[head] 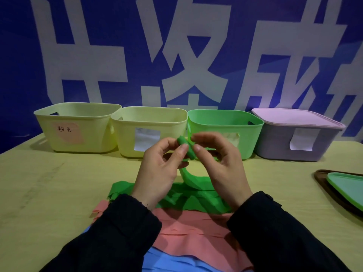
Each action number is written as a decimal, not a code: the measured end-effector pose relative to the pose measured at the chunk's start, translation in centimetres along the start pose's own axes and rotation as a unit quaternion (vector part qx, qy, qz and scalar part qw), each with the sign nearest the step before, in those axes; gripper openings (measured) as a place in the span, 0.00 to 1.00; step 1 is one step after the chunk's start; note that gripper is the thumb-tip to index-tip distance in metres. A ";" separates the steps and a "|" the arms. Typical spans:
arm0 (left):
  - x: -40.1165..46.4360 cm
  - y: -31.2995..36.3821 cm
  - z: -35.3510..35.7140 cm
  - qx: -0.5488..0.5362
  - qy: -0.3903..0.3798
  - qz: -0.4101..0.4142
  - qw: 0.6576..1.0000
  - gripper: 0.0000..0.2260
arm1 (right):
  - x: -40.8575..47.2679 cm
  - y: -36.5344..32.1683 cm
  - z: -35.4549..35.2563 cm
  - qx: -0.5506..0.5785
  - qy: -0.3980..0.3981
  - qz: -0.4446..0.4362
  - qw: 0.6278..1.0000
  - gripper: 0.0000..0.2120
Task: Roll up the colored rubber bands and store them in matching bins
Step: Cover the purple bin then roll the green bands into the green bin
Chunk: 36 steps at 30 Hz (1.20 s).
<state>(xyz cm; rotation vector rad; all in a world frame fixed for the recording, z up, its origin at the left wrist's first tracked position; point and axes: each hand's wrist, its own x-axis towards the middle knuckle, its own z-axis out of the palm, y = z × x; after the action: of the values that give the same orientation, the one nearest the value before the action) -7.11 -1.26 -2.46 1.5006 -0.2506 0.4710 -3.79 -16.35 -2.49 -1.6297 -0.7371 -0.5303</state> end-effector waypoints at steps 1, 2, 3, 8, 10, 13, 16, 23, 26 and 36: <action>-0.1 0.1 0.0 0.013 -0.014 0.007 1.000 0.06 | 0.2 0.2 -0.2 0.021 -0.011 0.016 1.000 0.11; -0.1 0.1 0.1 0.020 -0.029 0.011 0.999 0.06 | 0.4 0.3 -0.4 0.043 -0.026 0.033 0.998 0.14; -0.2 0.2 0.2 0.023 -0.044 0.014 0.999 0.07 | 0.5 0.4 -0.5 0.058 -0.042 0.049 0.996 0.15; -0.3 0.0 0.0 0.015 -0.078 0.023 0.997 0.07 | 0.5 0.5 -0.7 0.054 -0.086 0.066 0.993 0.10; -0.3 0.1 -0.1 0.005 -0.080 0.025 0.996 0.07 | 0.6 0.5 -0.8 0.055 -0.077 0.058 0.994 0.08; -0.4 0.3 0.1 0.002 -0.071 0.020 0.997 0.08 | 0.6 0.3 -0.8 0.087 -0.073 0.046 0.992 0.02; -0.3 0.4 0.1 0.014 -0.051 0.024 0.998 0.05 | 0.6 0.2 -0.7 0.092 -0.056 0.040 0.993 0.02; 0.0 -0.2 -0.1 0.150 -0.016 0.108 0.983 0.10 | 0.2 0.1 -0.4 0.061 -0.037 0.016 0.997 0.06; -0.1 0.0 0.1 0.110 -0.032 0.087 0.990 0.10 | 0.3 0.2 -0.5 0.028 -0.021 0.009 0.999 0.08; -0.3 0.7 -0.1 0.008 -0.032 0.034 0.999 0.04 | 0.4 -0.3 -0.3 0.070 -0.044 0.046 0.996 0.09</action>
<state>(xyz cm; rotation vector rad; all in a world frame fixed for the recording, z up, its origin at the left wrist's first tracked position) -7.70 -1.22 -1.93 1.5276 -0.3509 0.4799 -3.71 -16.52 -1.97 -1.5547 -0.7438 -0.3362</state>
